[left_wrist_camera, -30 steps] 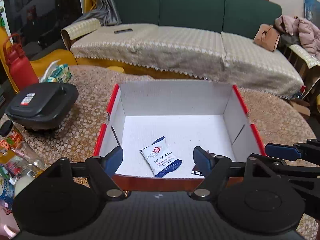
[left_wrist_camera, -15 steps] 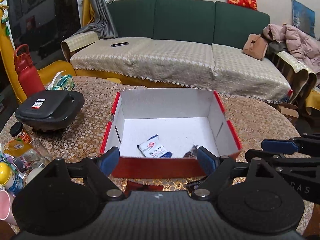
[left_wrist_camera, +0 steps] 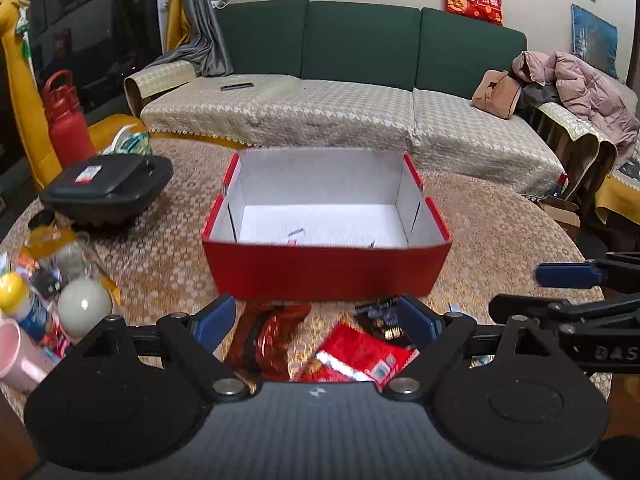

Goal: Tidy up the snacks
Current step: 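Withdraw both tools from the box back toward the snack pile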

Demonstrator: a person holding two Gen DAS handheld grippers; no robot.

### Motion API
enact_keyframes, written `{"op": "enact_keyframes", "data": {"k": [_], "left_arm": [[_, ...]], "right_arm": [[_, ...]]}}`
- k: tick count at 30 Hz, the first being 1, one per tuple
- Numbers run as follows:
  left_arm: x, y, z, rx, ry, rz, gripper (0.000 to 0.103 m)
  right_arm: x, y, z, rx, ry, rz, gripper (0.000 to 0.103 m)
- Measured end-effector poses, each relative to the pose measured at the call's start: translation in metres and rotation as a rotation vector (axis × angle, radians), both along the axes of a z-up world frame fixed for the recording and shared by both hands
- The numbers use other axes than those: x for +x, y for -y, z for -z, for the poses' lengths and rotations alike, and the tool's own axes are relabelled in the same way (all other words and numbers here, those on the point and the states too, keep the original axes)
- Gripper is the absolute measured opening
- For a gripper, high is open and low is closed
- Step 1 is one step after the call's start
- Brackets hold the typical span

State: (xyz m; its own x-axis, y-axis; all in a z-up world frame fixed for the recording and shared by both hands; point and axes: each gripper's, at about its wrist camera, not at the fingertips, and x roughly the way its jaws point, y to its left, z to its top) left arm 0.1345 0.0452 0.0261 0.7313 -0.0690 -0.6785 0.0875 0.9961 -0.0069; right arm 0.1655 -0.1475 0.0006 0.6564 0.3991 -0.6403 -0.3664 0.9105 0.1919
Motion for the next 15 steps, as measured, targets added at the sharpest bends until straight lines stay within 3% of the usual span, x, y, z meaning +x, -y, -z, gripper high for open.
{"op": "enact_keyframes", "data": {"k": [1, 6, 15], "left_arm": [[-0.004, -0.001, 0.004, -0.007, -0.007, -0.003, 0.088], [-0.019, -0.001, 0.029, -0.036, -0.052, -0.008, 0.097], [-0.031, 0.007, 0.065, -0.052, -0.136, -0.033, 0.100]], "right_arm": [[-0.005, 0.002, 0.003, 0.002, 0.002, 0.002, 0.082], [-0.022, 0.008, 0.020, -0.001, -0.009, -0.010, 0.098], [-0.043, 0.014, 0.054, -0.095, 0.000, -0.017, 0.102]]}}
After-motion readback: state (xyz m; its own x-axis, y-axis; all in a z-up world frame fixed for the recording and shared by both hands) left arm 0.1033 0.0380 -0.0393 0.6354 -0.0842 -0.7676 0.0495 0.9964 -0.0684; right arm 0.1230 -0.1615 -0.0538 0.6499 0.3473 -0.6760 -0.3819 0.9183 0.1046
